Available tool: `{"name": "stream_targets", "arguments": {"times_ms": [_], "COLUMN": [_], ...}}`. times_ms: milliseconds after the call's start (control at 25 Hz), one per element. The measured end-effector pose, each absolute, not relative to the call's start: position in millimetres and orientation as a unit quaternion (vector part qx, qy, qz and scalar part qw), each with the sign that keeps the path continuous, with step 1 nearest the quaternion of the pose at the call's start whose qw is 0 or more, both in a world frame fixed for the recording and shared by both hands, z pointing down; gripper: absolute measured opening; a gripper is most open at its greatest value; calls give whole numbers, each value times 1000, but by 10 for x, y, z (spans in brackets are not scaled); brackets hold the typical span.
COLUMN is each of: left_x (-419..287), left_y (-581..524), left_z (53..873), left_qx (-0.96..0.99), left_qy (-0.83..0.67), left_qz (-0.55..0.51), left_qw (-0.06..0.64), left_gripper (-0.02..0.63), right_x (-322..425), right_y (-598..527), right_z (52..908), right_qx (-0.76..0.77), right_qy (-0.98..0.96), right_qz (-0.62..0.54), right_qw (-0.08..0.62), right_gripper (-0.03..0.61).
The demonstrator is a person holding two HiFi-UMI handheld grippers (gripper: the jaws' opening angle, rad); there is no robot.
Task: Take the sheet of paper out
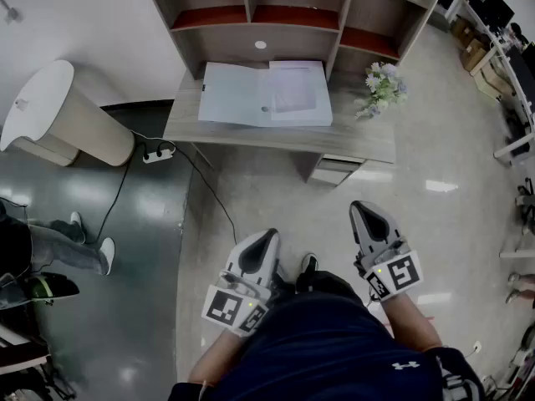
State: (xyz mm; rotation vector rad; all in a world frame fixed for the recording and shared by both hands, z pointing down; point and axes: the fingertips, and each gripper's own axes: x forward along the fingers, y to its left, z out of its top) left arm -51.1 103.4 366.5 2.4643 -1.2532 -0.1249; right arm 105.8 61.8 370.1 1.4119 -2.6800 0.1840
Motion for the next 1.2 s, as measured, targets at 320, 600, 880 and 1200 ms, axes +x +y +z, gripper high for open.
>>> {"name": "stream_targets", "arguments": {"times_ms": [320,600,880,1200], "left_x": [-651,-632,-292,-275], "left_y": [993,962,1096,1667], "left_z": [3579,3575,3512,3697], "left_qx": [868,866,844,838], "left_qy": [-463,-472,-514,-522], "left_qz": [-38,-31,-16,-11], "left_qw": [172,163,153,157], "left_gripper": [15,15,15,15], "right_x": [1003,936,1388,1414], "right_y": [659,673,863,1296], "right_z": [3624,3545,3544,3849], "right_qx": [465,445,441,426], "right_qy": [-883,-893,-893,-898], "right_qz": [51,65,84,107], "right_qw": [44,-23,-40,-31], "right_gripper": [14,14,14,14]}}
